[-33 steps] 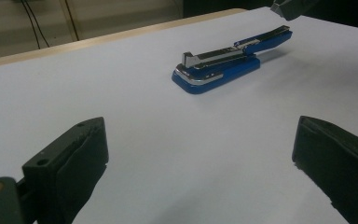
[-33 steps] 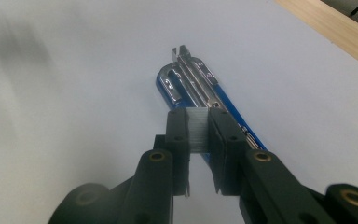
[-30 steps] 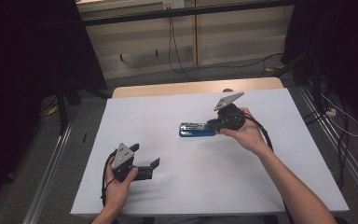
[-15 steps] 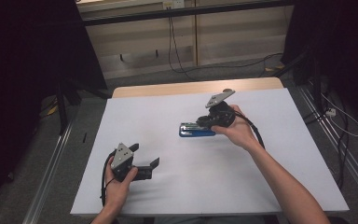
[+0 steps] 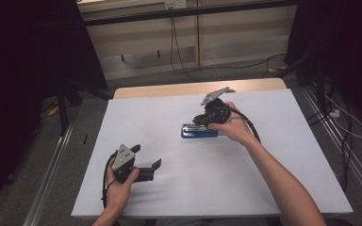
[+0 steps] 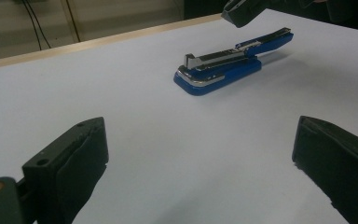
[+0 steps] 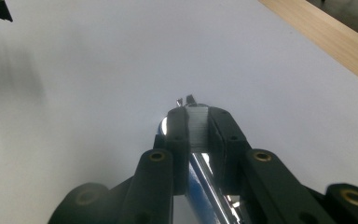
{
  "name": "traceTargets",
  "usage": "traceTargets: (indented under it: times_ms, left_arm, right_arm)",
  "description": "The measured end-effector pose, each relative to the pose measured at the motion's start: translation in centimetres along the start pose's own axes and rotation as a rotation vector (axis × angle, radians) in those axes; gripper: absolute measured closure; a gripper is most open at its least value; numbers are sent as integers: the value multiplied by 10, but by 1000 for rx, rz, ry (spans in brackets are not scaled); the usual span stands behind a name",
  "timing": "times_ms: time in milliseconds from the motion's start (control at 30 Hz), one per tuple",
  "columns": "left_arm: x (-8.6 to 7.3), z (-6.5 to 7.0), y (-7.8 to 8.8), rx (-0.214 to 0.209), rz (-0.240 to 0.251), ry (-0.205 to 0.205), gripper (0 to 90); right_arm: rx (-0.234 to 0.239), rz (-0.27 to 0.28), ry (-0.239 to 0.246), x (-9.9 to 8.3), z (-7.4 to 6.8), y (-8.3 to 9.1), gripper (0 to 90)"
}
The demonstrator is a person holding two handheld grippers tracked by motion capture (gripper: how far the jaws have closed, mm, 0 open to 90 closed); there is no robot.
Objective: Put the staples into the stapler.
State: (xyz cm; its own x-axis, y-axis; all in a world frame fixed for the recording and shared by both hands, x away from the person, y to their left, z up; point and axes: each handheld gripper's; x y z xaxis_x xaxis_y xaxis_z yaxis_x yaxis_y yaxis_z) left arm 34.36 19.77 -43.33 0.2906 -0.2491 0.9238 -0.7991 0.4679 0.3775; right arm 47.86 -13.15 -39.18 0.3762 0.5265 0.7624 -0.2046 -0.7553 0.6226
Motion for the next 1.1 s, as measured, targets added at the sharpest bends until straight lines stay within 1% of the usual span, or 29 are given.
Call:
traceTargets:
  times_ms: [100, 200, 333, 433, 533, 700, 767, 867, 933, 967, 1100]
  left_arm:
    - [0, -1, 0, 2, 2, 4, 36]
    - [0, -1, 0, 3, -1, 0, 36]
    - [0, 0, 0, 1, -2, -2, 36]
    - [0, -1, 0, 1, -3, -1, 36]
    - [0, -1, 0, 1, -2, 0, 36]
    - [-1, 0, -1, 0, -5, 1, 36]
    - [-1, -1, -1, 1, -4, 1, 36]
    - [-1, -1, -1, 1, -4, 2, 36]
    - [-1, -1, -2, 2, -5, 5, 36]
    - [-1, -1, -2, 1, -4, 1, 36]
    - [-1, 0, -4, -4, -16, -4, 36]
  right_arm:
    - [12, -6, 13, 3, -2, -3, 794]
    - [18, -13, 28, 7, -3, -5, 794]
    - [27, -21, 43, 11, -1, -7, 793]
    - [22, -39, 52, 13, 3, -9, 793]
    - [27, -44, 57, 15, 6, -9, 794]
    - [43, -66, 94, 23, 7, -12, 794]
    - [47, -70, 98, 26, 7, -13, 794]
    - [58, -89, 117, 29, 9, -16, 794]
    - [57, -99, 108, 29, 10, -17, 793]
    - [57, -106, 116, 29, 11, -17, 794]
    - [47, -107, 107, 29, 15, -16, 794]
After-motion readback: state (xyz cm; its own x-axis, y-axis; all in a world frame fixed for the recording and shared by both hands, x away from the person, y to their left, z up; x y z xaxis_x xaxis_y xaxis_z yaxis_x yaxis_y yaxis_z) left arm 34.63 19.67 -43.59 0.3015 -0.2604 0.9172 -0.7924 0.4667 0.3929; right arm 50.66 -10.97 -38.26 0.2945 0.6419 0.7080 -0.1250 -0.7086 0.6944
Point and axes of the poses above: each handheld gripper's, and its own axes: y roughly backward along the jaws, x roughly out of its top, z roughly to its right, and after that the axes turned 12 degrees about x, right-handed
